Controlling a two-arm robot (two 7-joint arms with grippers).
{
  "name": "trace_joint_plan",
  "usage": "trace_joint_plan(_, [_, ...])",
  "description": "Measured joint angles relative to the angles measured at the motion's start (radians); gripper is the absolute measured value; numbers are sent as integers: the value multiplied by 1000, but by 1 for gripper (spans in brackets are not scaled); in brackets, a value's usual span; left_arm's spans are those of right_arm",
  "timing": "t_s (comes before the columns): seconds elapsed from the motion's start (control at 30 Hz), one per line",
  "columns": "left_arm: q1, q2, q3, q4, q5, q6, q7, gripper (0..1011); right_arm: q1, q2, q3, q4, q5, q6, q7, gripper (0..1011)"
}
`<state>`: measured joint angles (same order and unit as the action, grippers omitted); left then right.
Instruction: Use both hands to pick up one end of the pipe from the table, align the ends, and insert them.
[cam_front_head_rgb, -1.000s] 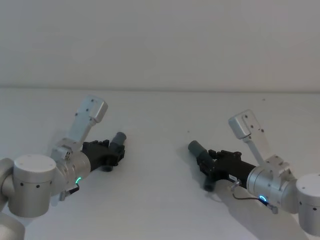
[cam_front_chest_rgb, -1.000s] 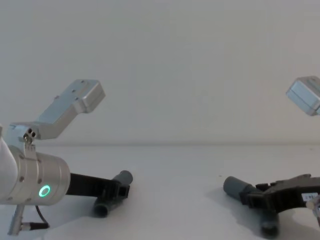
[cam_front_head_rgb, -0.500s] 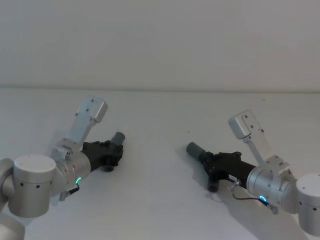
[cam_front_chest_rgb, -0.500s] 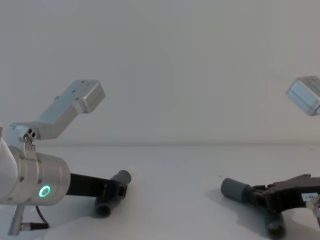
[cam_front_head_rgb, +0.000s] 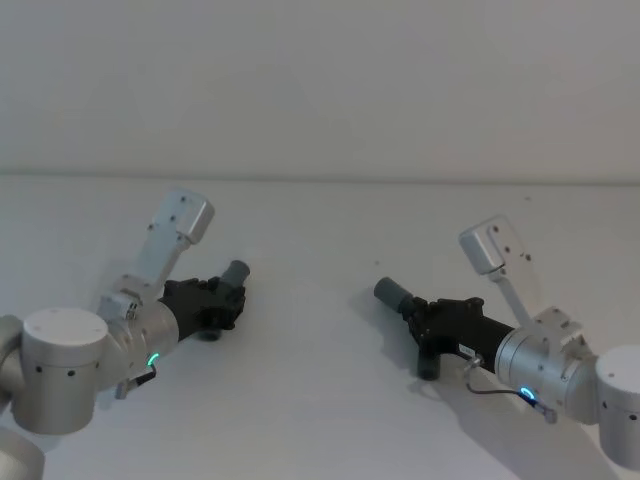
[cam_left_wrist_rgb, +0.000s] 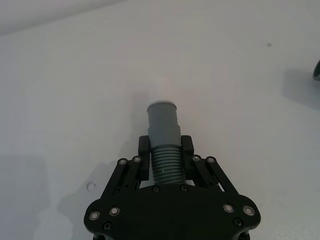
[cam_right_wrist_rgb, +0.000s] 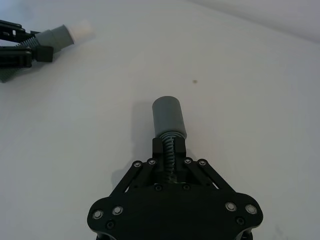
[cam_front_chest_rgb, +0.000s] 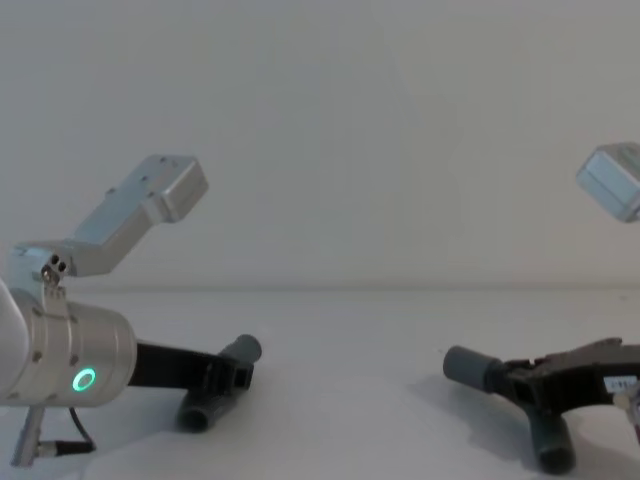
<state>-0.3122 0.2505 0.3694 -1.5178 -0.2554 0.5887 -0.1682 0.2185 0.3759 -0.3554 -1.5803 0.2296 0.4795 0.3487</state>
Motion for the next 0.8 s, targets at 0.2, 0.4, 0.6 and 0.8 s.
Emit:
trace_joint_plan(0.2, [-5, 21, 7, -10, 10, -46, -34, 349, -3, 9, 6, -14, 3, -49, 7, 104])
trace_joint_plan(0.4, [-18, 57, 20, -20, 25, -110, -88, 349, -5, 26, 13, -27, 4, -117, 21, 104])
trace_joint_plan(0.6, [-37, 95, 37, -25, 43, -183, -152, 349, -5, 52, 20, -39, 4, -196, 42, 104])
trace_joint_plan(0.8, [-62, 138, 56, -25, 57, -263, -226, 349, -4, 89, 27, -48, 1, -293, 76, 104])
